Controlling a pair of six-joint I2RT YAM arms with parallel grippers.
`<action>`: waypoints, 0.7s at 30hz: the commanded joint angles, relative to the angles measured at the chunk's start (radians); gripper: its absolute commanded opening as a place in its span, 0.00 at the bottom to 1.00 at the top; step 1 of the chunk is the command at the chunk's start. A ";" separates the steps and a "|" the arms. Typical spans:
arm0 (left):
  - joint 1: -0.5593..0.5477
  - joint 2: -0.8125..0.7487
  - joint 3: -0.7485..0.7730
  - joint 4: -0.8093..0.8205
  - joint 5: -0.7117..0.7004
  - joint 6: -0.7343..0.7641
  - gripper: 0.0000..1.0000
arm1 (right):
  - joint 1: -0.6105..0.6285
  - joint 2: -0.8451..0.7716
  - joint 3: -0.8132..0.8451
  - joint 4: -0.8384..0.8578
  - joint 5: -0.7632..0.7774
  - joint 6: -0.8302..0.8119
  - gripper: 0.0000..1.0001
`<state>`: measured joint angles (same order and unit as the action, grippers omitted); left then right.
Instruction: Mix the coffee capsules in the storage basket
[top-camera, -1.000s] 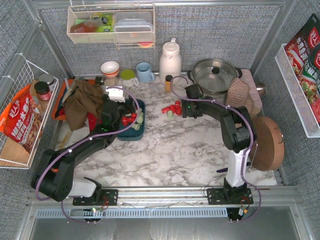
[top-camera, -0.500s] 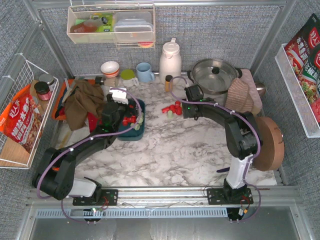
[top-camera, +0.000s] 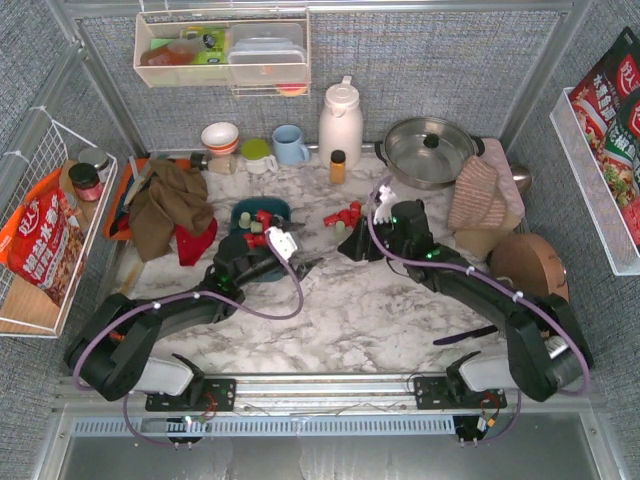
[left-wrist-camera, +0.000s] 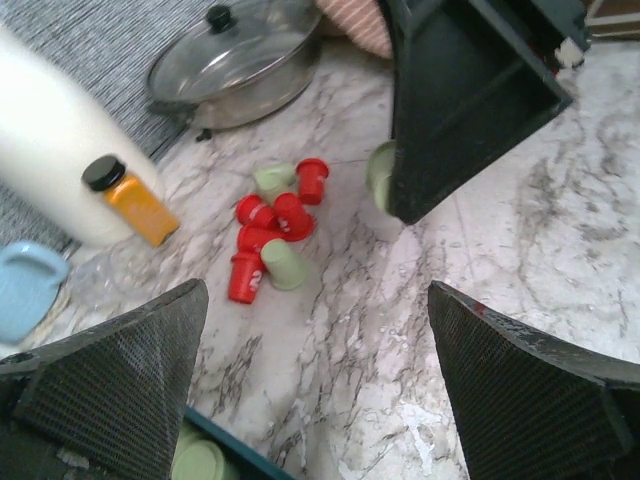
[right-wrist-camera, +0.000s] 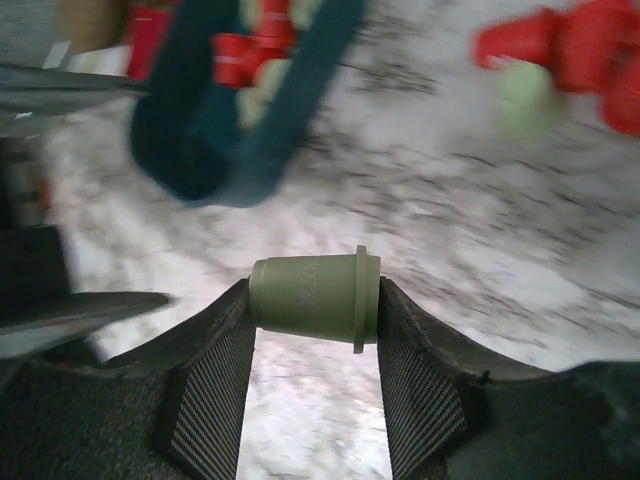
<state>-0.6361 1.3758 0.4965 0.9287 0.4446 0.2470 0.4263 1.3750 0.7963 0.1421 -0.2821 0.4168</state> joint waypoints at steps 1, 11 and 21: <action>-0.020 0.015 -0.022 0.114 0.158 0.103 0.99 | 0.054 -0.075 -0.047 0.243 -0.192 0.066 0.32; -0.070 0.005 -0.078 0.215 0.174 0.167 0.98 | 0.126 -0.107 -0.058 0.274 -0.239 0.072 0.33; -0.090 -0.019 -0.105 0.286 0.135 0.201 0.66 | 0.152 -0.087 -0.047 0.289 -0.247 0.075 0.33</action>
<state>-0.7235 1.3659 0.3923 1.1477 0.5838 0.4240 0.5705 1.2831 0.7391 0.3786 -0.5129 0.4862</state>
